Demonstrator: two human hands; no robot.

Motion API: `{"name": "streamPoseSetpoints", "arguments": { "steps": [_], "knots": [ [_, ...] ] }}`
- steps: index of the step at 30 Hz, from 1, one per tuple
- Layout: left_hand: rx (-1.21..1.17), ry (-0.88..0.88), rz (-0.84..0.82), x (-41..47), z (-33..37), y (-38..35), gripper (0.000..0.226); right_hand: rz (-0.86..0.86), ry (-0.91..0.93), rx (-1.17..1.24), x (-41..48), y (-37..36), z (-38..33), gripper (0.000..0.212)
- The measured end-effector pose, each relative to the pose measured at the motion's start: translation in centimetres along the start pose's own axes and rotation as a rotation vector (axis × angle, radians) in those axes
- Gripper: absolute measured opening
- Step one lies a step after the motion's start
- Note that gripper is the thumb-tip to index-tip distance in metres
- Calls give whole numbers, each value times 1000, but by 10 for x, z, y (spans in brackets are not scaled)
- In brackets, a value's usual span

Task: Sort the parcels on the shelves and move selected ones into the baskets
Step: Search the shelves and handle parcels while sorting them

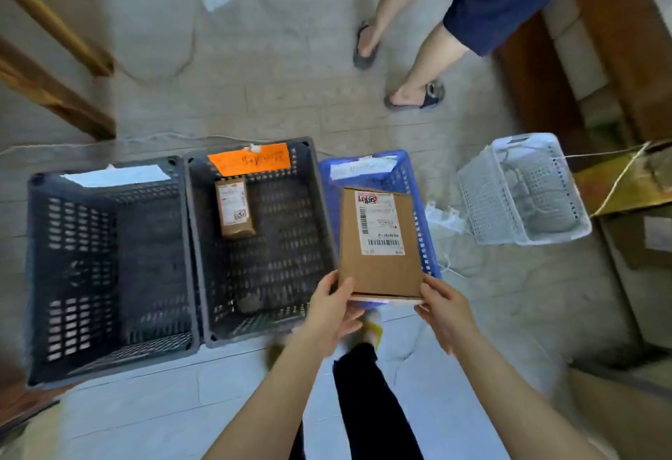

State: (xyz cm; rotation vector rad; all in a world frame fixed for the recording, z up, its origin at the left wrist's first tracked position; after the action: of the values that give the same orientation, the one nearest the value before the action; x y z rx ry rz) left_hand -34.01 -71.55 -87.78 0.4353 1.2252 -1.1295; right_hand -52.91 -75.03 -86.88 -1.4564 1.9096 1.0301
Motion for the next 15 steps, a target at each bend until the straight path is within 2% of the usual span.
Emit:
{"name": "streamPoseSetpoints", "arguments": {
  "steps": [3, 8, 12, 15],
  "knots": [
    [-43, 71, 33, 67, -14, -25, 32, 21, -19, -58, 72, 10, 4, 30],
    [-166, 162, 247, 188, -43, -45, 27, -11, -46, -219, 206, 6, 27, 26],
    [-219, 196, 358, 290, -70, -38, 38, -54, -16, -371, 308, -22, 51, 26],
    [-236, 161, 503, 362, -79, -15, 35, -75, 11, -423, 373, -57, 74, 29]
  ]
}}
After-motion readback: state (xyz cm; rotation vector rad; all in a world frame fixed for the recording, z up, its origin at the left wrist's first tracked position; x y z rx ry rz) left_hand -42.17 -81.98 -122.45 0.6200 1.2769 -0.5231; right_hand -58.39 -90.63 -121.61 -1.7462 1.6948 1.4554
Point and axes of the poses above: each hand's wrist, its own x-axis towards the middle knuckle, its own y-axis out of the back of the hand, z = x × y, the point moved 8 cm from there along x, towards the middle knuckle, and after that the axes turned 5 degrees about -x, right-handed, at the moved point
